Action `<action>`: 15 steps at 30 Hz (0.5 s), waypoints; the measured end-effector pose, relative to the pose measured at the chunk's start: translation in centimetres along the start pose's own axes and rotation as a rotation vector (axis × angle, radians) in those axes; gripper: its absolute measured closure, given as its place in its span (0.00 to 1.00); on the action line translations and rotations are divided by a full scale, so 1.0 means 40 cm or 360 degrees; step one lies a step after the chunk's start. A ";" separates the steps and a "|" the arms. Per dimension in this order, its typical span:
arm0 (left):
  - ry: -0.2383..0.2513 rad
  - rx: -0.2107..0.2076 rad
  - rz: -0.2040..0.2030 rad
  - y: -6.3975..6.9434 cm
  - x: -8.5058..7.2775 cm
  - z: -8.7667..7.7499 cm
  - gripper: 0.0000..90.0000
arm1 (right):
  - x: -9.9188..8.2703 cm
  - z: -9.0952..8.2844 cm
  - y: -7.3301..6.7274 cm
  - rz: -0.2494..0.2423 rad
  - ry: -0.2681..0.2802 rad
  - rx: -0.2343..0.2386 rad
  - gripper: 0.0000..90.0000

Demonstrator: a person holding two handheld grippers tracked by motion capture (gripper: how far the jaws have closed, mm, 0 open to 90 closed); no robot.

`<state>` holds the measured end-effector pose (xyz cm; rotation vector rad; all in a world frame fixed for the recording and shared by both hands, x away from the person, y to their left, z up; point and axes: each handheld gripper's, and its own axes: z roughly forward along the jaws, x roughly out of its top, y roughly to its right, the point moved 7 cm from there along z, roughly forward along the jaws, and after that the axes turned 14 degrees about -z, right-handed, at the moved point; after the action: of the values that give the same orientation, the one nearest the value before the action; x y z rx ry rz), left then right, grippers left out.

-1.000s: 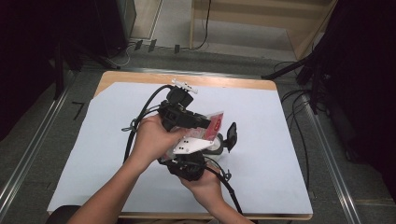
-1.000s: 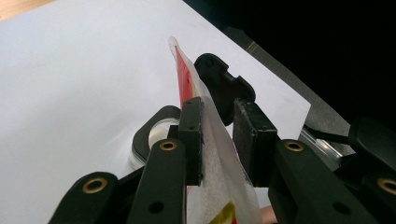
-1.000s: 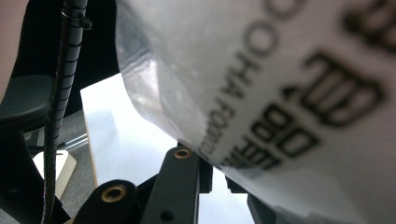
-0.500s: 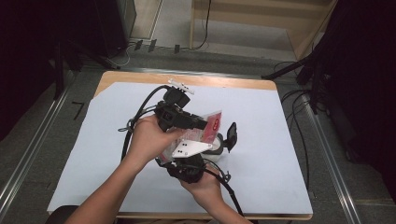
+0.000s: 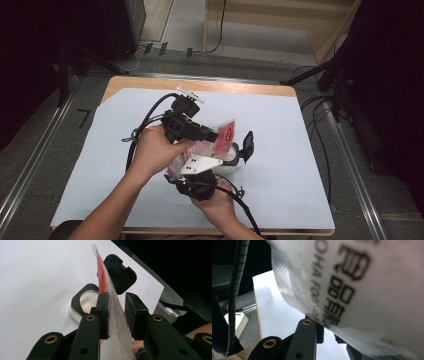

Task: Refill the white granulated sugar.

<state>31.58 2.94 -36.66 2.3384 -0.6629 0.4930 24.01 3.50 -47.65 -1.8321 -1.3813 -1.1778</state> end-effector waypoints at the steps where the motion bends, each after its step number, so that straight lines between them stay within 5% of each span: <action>1: -0.0001 -0.0015 -0.0001 0.000 -0.001 0.001 0.83 | -0.002 0.001 -0.002 0.0000 -0.0007 0.0002 0.91; 15: -0.0082 0.0006 -0.0018 -0.009 -0.013 0.011 0.82 | -0.021 0.014 -0.014 -0.0093 -0.0040 0.0021 0.89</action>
<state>31.46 3.04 -37.42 2.3642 -0.6731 0.4304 23.57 3.75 -48.70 -1.8143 -1.4623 -1.1760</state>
